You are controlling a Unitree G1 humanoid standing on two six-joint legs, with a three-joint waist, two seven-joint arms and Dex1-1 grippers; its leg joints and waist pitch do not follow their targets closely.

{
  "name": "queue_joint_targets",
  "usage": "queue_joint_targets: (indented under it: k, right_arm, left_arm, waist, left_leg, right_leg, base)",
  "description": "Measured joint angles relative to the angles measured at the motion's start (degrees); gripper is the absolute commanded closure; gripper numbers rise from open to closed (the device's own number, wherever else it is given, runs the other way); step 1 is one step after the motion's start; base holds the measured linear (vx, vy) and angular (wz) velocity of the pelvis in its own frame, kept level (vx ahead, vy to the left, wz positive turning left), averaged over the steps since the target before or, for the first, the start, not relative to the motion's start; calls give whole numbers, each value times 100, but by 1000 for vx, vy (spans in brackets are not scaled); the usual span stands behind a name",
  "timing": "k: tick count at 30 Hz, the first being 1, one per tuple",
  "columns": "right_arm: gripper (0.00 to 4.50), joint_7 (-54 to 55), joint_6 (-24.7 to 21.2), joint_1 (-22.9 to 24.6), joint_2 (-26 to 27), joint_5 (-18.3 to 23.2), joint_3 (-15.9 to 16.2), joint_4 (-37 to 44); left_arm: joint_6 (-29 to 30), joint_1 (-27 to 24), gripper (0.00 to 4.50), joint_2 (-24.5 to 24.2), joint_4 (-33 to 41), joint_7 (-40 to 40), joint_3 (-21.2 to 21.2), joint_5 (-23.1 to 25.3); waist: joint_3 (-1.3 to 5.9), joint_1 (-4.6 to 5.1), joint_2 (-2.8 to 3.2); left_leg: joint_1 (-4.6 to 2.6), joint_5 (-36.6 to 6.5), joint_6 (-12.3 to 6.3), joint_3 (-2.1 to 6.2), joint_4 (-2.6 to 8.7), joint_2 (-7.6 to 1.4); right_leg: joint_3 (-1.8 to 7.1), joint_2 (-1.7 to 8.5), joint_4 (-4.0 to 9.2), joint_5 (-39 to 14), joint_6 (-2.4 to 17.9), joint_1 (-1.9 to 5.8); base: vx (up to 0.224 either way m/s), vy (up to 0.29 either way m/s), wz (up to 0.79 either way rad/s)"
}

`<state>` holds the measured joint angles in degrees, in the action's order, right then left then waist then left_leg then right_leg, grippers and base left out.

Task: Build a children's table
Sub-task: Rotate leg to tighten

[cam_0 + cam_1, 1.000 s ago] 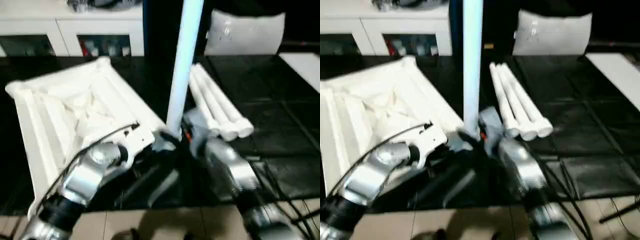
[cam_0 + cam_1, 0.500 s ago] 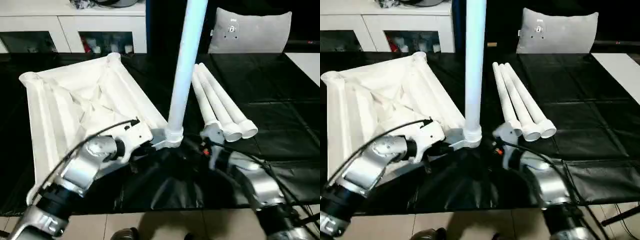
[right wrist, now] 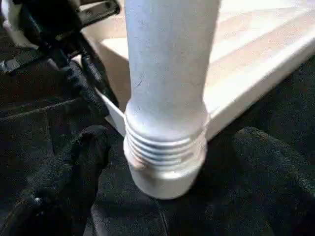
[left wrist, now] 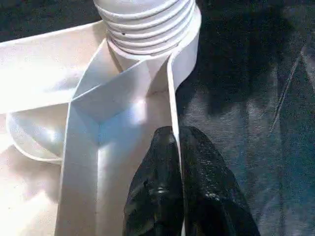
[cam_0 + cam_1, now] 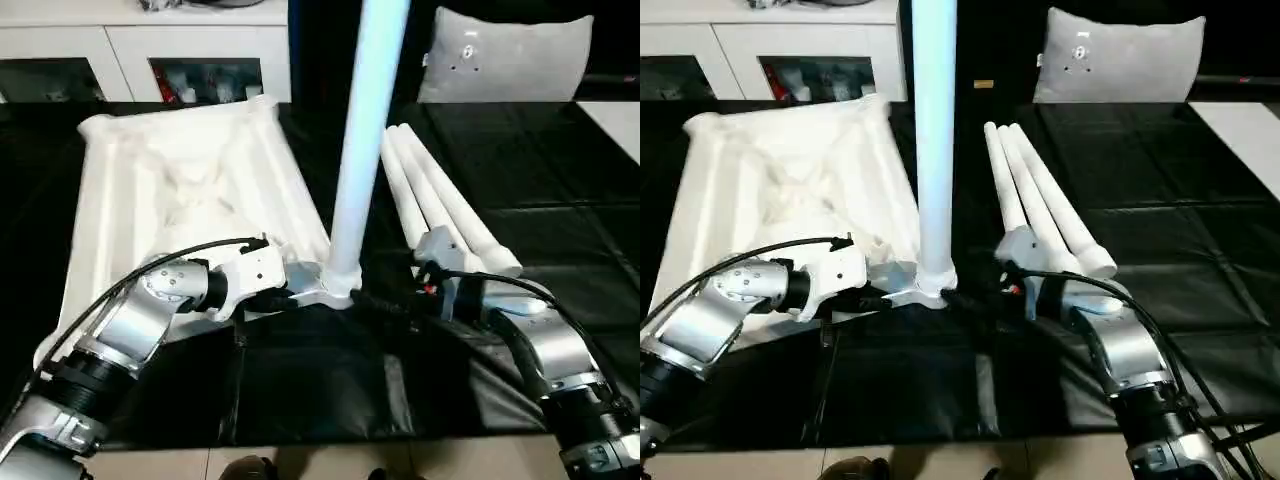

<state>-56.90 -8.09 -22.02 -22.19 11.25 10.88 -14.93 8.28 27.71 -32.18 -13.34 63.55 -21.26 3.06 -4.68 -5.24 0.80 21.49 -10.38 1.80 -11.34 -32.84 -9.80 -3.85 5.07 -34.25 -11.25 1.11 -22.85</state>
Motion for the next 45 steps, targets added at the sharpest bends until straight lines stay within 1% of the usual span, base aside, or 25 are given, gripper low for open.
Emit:
queue_joint_targets:
  k: [2, 3, 7, 9, 11, 13, 16, 17, 18, 22, 23, 25, 29, 32, 35, 37, 38, 39, 40, 41, 42, 44, 45]
  right_arm:
    - [7, -29, 56, -85, 15, -36, 48, -84]
    - [7, -53, 98, -127, 19, -47, 77, -154]
    - [7, -124, 149, -217, 83, -72, 135, -328]
    - [7, -126, 149, -276, 122, -88, 155, -401]
    - [40, -187, 149, -329, 166, -90, 163, -474]
    - [43, -253, 150, -359, 214, -77, 197, -564]
    - [78, -367, 134, -419, 248, -55, 217, -682]
    - [78, -394, 128, -448, 247, -54, 229, -696]
    - [96, -441, 126, -472, 246, -52, 251, -712]
    - [132, -544, 124, -475, 247, -41, 305, -802]
    - [132, -557, 119, -476, 248, -41, 305, -811]
    - [154, -585, 108, -481, 249, -39, 305, -821]
    - [171, -603, 46, -495, 268, -28, 300, -832]
    - [174, -589, -139, -494, 331, 27, 264, -814]
    - [176, -405, -372, -438, 477, 26, 248, -687]
    - [177, -126, -525, -346, 615, 18, 205, -565]
    - [177, 121, -609, -300, 777, 2, 136, -552]
    - [177, 739, -721, -252, 1127, -66, -58, -589]
    - [177, 840, -740, -253, 1172, -72, -80, -590]
    - [177, 1165, -801, -259, 1266, -98, -150, -606]
    - [177, 1570, -803, -284, 1464, -173, -265, -682]
    - [177, 2082, -806, -345, 1661, -256, -424, -795]
    - [177, 2481, -803, -406, 1852, -316, -534, -907]
  left_arm:
    - [-74, 32, 450, 1, 1, 50, -6, -2]
    - [-90, 40, 450, 3, 1, 81, -16, -4]
    - [-198, 57, 450, 4, -34, 153, -109, -3]
    - [-245, 56, 450, 4, -59, 240, -136, -2]
    - [-268, 56, 450, 6, -64, 277, -164, -2]
    - [-295, 56, 450, 5, -80, 305, -168, 2]
    - [-320, 56, 450, 5, -91, 328, -174, 1]
    - [-322, 56, 450, 5, -93, 336, -175, 2]
    - [-329, 56, 450, 5, -96, 350, -178, 1]
    - [-365, 56, 450, 4, -96, 377, -188, 0]
    - [-365, 56, 450, 4, -96, 377, -188, 0]
    - [-365, 56, 450, 4, -99, 377, -187, 1]
    - [-363, 52, 450, 0, -101, 380, -172, 0]
    - [-261, -20, 450, 1, -68, 382, -106, -64]
    - [116, -144, 450, 24, 147, 293, 22, -112]
    - [455, -273, 450, 80, 357, 136, 127, -112]
    - [758, -385, 450, 165, 521, -62, 205, -93]
    - [1285, -523, 450, 403, 717, -502, 389, -29]
    - [1371, -531, 450, 435, 757, -559, 401, -23]
    - [1673, -538, 450, 567, 885, -767, 411, -13]
    - [2062, -661, 450, 898, 1046, -1102, 507, 14]
    - [2489, -720, 450, 1278, 1212, -1564, 564, 68]
    - [2776, -747, 450, 1578, 1296, -1907, 592, 157]
  waist:
    - [2, 1, 3]
    - [2, 0, 3]
    - [2, 11, 3]
    - [1, 13, 3]
    - [2, 11, 3]
    - [2, 14, 3]
    - [2, 14, 3]
    - [2, 14, 3]
    - [2, 12, 2]
    - [3, 5, 1]
    - [3, 5, 1]
    - [3, 6, 0]
    - [4, 8, 0]
    - [7, 18, -5]
    - [20, 26, -14]
    - [24, 65, -19]
    - [29, 91, -18]
    - [28, 174, -22]
    - [27, 191, -22]
    - [27, 243, -22]
    - [27, 304, -22]
    - [26, 353, -38]
    - [26, 359, -49]
  left_leg:
    - [61, -22, -34, 7, -62, -1]
    - [76, -36, -48, 8, -91, -2]
    - [75, -49, -51, 8, -129, -2]
    - [55, -63, -16, 8, -138, -3]
    - [44, -56, -6, 7, -142, -4]
    - [42, -52, -2, 6, -146, -5]
    - [42, -42, 6, 6, -147, -6]
    - [43, -41, 7, 6, -147, -7]
    - [43, -41, 7, 6, -147, -8]
    - [48, -40, 6, 7, -147, -9]
    - [49, -40, 4, 7, -148, -9]
    - [49, -39, 3, 7, -149, -9]
    - [48, -38, 3, 7, -151, -10]
    - [46, -38, 3, 7, -151, -11]
    - [43, -38, 4, 6, -151, -14]
    - [33, -34, 11, 6, -150, -15]
    - [21, -33, 13, 6, -147, -15]
    - [4, -29, 20, 5, -155, -15]
    - [2, -28, 22, 5, -154, -15]
    - [-7, -25, 27, 5, -151, -15]
    - [-19, -23, 30, 4, -144, -15]
    - [-22, -20, 36, 5, -144, -16]
    - [-29, -18, 39, 5, -139, -17]
  right_leg:
    - [10, 3, -59, -27, 42, -49]
    - [10, 6, -80, -38, 59, -60]
    - [15, 13, -85, -41, 64, -48]
    - [17, 14, -88, -37, 63, -27]
    - [18, 17, -89, -29, 56, -12]
    - [18, 17, -90, -19, 48, -8]
    - [18, 17, -96, -12, 46, -9]
    - [18, 17, -98, -12, 46, -10]
    - [17, 17, -99, -12, 45, -11]
    - [15, 17, -99, -13, 45, -13]
    - [15, 17, -99, -13, 45, -13]
    - [15, 17, -100, -13, 45, -13]
    - [15, 17, -103, -13, 45, -13]
    - [15, 16, -105, -13, 44, -14]
    - [15, 15, -110, -13, 44, -15]
    - [17, 14, -113, -13, 44, -10]
    - [19, 13, -112, -12, 45, -3]
    - [22, 14, -126, -13, 43, 3]
    - [22, 14, -125, -13, 43, 4]
    - [21, 15, -113, -17, 36, 6]
    - [21, 15, -103, -17, 35, 15]
    - [20, 14, -101, -26, 8, 13]
    - [20, 14, -99, -28, 1, 14]
  base:
    - [0, 0, 0]
    - [0, 0, 0]
    - [0, 0, 0]
    - [0, 0, 0]
    - [0, 0, 0]
    - [0, 0, 0]
    - [0, 0, 0]
    - [0, 0, 0]
    - [0, 0, 0]
    - [0, 0, 0]
    - [0, 0, 0]
    - [0, 0, 0]
    - [0, 0, 0]
    - [0, 0, 0]
    - [0, 0, 0]
    - [0, 0, 0]
    - [0, 0, 0]
    - [0, 0, 0]
    - [0, 0, 0]
    - [0, 0, 0]
    - [0, 0, 0]
    - [0, 0, 0]
    - [0, 0, 0]
